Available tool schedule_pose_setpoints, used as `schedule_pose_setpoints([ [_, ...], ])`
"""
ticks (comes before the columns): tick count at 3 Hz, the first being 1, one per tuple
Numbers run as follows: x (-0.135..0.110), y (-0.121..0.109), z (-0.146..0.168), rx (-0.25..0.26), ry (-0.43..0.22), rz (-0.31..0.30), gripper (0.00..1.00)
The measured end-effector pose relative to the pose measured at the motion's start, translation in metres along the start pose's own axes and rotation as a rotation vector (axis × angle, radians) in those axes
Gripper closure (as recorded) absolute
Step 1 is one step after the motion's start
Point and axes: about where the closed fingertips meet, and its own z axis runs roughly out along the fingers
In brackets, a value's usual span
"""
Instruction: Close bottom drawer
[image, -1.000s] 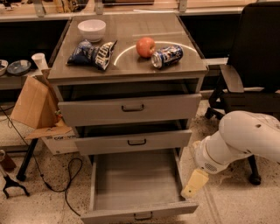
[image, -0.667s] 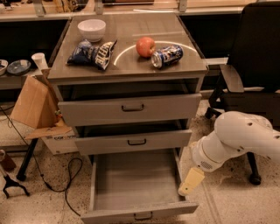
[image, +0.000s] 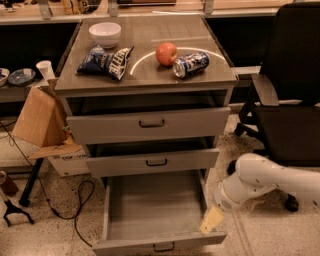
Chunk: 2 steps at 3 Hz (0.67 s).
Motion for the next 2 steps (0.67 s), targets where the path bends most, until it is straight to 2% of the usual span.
schedule_pose_setpoints([
  [1, 0.029, -0.002, 0.051, -0.095, 0.005, 0.067, 0.00],
  [2, 0.065, 0.000, 0.097, -0.169, -0.003, 0.134, 0.01],
])
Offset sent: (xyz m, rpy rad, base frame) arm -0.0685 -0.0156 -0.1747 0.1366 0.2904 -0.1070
